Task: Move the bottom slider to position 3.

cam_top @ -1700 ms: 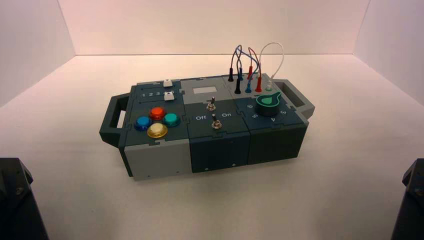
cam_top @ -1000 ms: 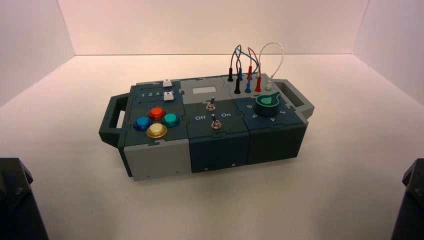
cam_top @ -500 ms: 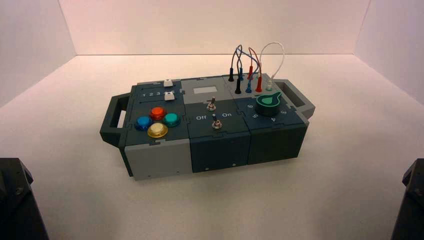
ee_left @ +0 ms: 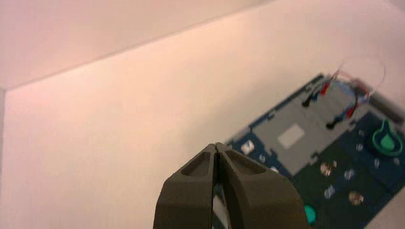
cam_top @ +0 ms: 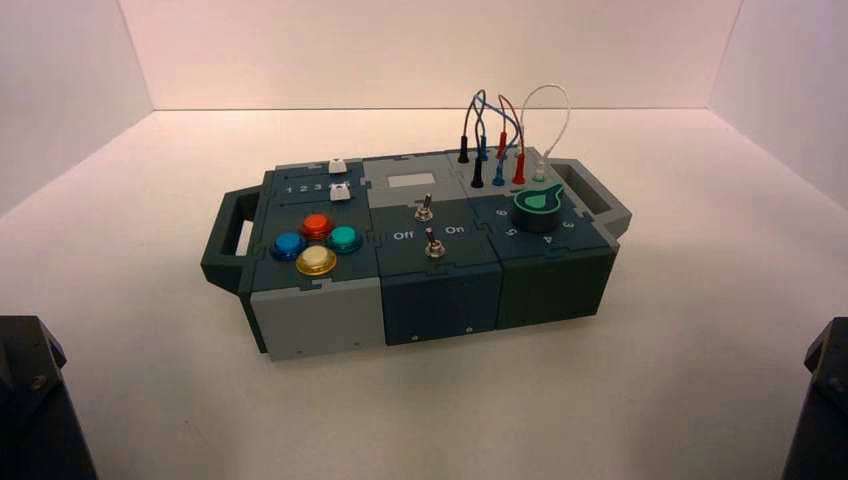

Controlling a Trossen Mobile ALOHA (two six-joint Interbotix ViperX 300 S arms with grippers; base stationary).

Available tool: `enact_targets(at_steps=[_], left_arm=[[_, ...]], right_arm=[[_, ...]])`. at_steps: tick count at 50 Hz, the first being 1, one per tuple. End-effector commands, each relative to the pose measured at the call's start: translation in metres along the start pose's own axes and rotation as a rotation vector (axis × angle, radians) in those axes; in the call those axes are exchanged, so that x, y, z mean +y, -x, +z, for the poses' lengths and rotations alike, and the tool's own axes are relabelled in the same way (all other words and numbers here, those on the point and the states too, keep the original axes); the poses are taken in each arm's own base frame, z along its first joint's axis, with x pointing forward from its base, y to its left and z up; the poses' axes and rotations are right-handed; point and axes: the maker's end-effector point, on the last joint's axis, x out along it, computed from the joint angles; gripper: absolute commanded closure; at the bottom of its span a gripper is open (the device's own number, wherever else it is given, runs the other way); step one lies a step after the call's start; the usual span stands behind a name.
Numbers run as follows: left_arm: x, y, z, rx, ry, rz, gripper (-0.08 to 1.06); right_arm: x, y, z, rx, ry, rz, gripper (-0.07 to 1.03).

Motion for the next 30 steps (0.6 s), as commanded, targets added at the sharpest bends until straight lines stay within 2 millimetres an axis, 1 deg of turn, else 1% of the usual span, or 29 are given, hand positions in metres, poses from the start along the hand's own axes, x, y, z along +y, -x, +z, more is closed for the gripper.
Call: enact_targets(at_steps=[1, 8, 15, 26, 30], left_arm=[[-0.001, -0.002, -0.005, 0.015, -0.005, -0.003, 1.00], [-0.002, -0.007, -0.019, 0.055, 0.001, -0.007, 1.00], [-0.003, -0.009, -0.027, 0.073, 0.003, -0.008, 1.00], [-0.003, -0.009, -0.032, 0.101, 0.000, -0.009, 1.01], [-0.003, -0.008, -0.033, 0.113, 0.000, -0.009, 1.01]], right_arm=[[0.005, -0.003, 0.014, -0.012, -0.023, 0.017, 0.99], [0.008, -0.010, 0.013, 0.036, -0.031, 0.029, 0.99], [0.020, -0.018, 0.012, 0.087, -0.002, 0.058, 0.99], [0.036, -0.042, 0.004, 0.198, 0.038, 0.091, 0.99], [0.041, -0.053, -0.003, 0.246, 0.052, 0.100, 0.99]])
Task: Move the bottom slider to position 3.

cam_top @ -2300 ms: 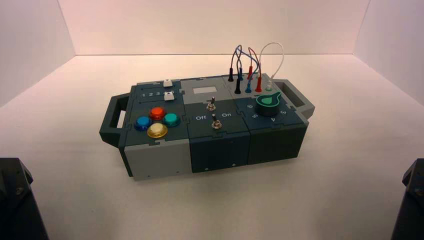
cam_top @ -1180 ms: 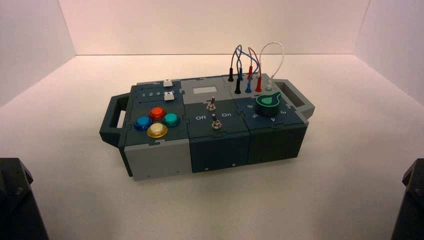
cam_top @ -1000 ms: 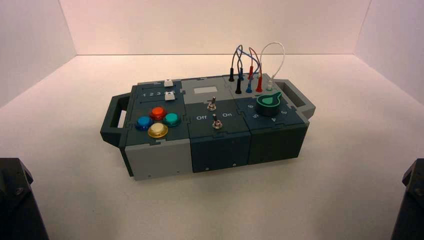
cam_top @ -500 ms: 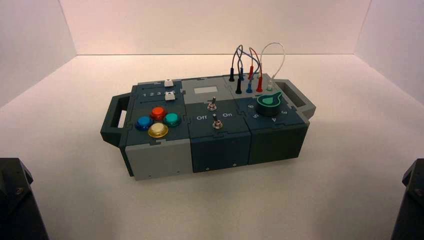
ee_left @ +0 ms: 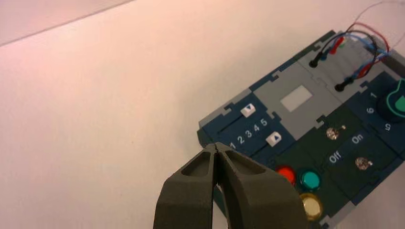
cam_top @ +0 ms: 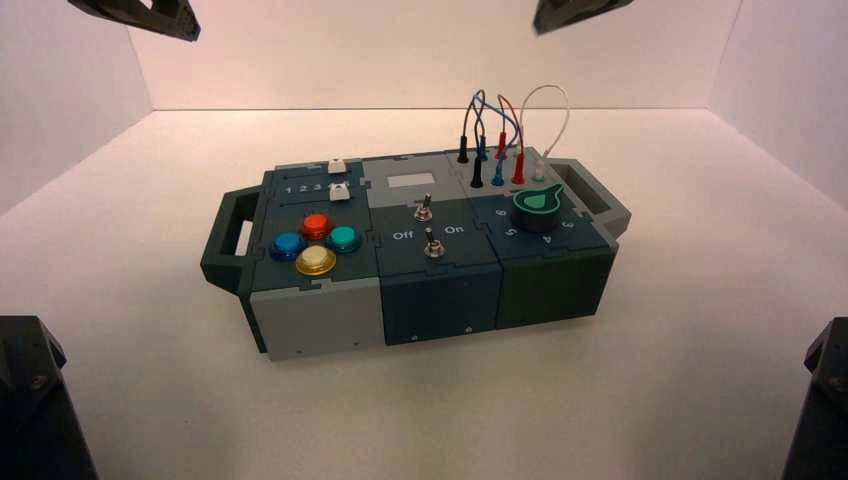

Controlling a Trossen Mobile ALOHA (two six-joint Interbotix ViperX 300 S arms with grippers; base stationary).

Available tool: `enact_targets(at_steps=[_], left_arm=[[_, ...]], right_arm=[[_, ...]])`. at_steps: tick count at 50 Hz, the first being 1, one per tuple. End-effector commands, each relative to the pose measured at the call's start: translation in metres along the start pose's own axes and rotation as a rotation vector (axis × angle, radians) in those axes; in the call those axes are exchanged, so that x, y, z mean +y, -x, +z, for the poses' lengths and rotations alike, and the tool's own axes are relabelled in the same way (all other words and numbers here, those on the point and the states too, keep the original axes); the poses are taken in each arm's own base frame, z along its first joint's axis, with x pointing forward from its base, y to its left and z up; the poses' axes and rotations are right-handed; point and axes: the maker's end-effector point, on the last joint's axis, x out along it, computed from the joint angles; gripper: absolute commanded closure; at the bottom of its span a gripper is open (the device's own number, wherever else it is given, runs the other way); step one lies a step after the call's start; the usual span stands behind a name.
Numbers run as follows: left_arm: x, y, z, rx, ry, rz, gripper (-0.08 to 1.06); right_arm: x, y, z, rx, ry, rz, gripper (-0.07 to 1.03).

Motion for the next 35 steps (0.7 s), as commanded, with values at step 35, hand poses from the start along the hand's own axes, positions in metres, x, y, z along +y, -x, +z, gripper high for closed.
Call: enact_targets(at_steps=[35], left_arm=[[-0.003, -0.007, -0.010, 0.088, 0.008, -0.015, 1.01]], right_arm=[[0.071, -0.089, 0.007, 0.200, 0.131, 0.110, 0.99]])
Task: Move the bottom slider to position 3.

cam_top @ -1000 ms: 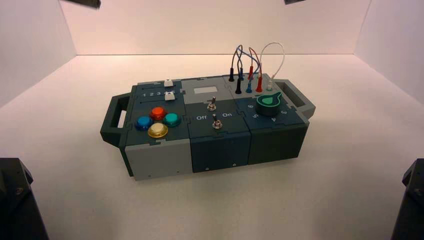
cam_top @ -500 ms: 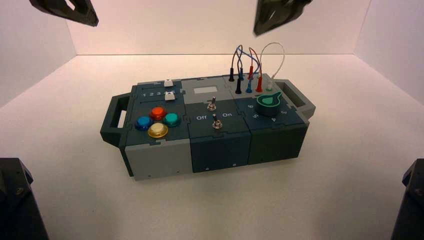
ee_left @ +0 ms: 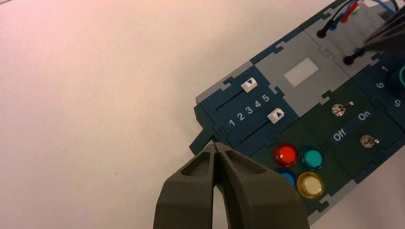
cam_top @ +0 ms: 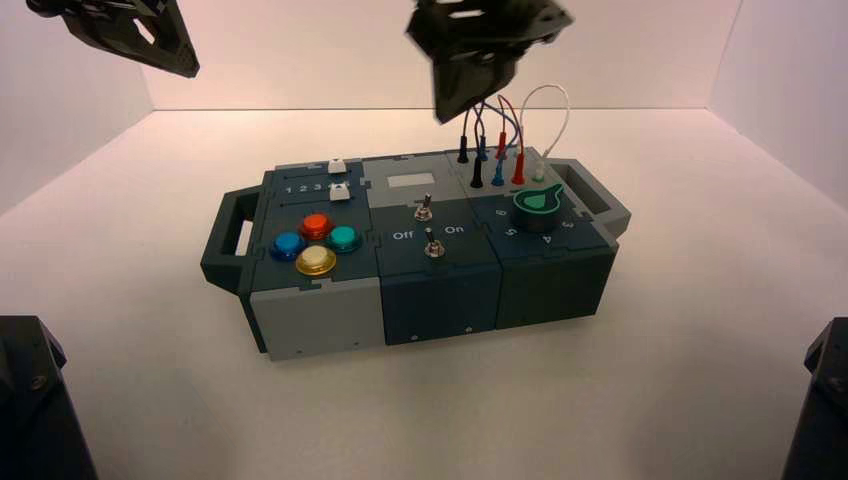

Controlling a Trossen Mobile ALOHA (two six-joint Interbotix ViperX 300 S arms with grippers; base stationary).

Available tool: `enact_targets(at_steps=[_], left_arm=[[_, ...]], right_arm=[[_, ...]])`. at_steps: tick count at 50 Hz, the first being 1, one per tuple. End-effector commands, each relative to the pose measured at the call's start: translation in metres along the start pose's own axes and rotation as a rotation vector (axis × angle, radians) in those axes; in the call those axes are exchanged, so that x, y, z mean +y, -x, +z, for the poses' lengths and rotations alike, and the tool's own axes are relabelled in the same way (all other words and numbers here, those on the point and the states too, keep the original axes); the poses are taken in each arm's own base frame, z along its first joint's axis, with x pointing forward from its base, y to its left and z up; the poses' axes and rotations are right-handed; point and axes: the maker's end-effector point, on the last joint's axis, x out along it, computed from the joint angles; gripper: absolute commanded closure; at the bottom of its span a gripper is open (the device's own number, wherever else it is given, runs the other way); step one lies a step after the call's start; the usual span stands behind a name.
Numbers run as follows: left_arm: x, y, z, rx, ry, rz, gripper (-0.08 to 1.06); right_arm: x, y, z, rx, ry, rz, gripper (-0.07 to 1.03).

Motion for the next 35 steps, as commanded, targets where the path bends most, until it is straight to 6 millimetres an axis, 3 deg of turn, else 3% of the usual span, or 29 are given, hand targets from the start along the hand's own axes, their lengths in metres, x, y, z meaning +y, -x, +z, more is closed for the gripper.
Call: enact_targets(at_steps=[1, 35], left_arm=[[-0.001, 0.003, 0.007, -0.022, 0.000, -0.005, 1.01], [-0.003, 0.006, 0.008, -0.035, -0.027, -0.005, 1.01]], right_arm=[[0.009, -0.003, 0.015, -0.021, 0.004, 0.015, 0.99], [0.054, -0.043, 0.023, 0.079, 0.031, 0.087, 0.99]])
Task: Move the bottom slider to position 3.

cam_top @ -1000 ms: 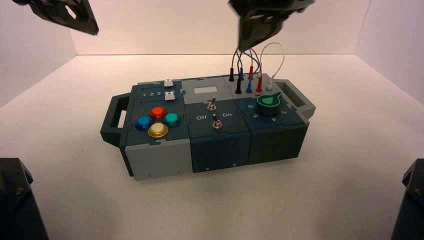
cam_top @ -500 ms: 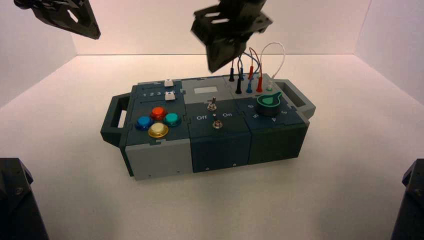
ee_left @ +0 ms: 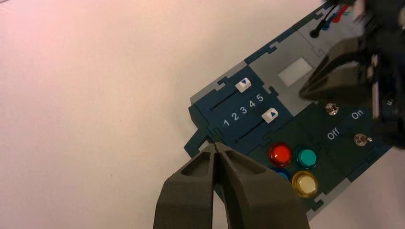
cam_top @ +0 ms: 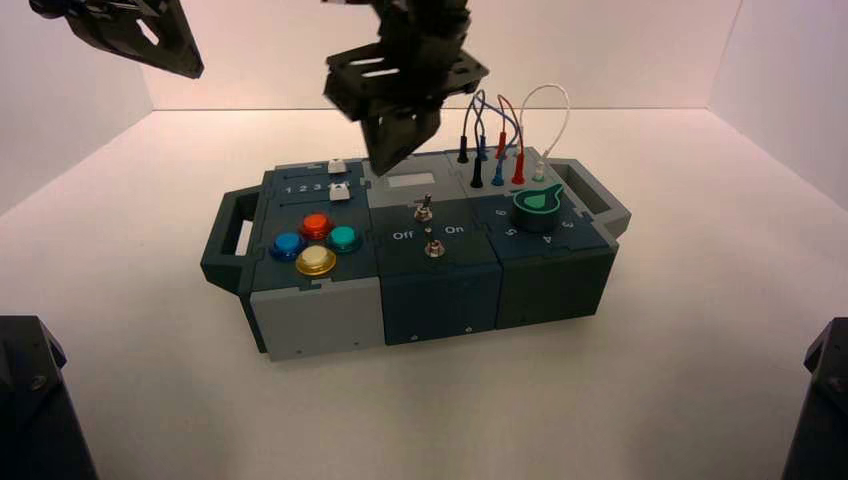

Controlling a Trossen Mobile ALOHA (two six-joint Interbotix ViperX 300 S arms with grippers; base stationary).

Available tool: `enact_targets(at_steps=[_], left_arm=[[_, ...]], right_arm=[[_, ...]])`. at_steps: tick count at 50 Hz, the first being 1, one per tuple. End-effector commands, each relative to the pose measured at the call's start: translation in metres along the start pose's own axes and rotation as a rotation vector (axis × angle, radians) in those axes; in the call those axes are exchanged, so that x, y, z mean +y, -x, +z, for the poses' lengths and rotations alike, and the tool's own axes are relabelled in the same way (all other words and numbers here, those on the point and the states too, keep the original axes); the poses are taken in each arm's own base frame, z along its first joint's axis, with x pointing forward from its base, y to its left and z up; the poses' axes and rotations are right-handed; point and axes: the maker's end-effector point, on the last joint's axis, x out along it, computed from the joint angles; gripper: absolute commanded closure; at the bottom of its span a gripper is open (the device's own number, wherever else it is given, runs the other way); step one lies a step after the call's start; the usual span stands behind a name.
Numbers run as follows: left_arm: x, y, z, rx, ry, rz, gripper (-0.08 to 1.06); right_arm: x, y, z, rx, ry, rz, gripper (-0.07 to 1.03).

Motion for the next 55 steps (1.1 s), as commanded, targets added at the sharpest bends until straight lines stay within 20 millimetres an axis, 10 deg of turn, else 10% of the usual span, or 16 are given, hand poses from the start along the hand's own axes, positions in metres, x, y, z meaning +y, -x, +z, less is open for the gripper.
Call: enact_targets(at_steps=[1, 55], left_arm=[[0.001, 0.007, 0.008, -0.035, -0.022, 0.008, 1.01], [0.000, 0.007, 0.009, -0.036, -0.022, 0.006, 1.01]], right_arm=[[0.012, 0.002, 0.014, -0.024, 0.000, 0.022, 0.99], [0.028, -0.017, 0.024, 0.009, -0.018, 0.058, 0.99]])
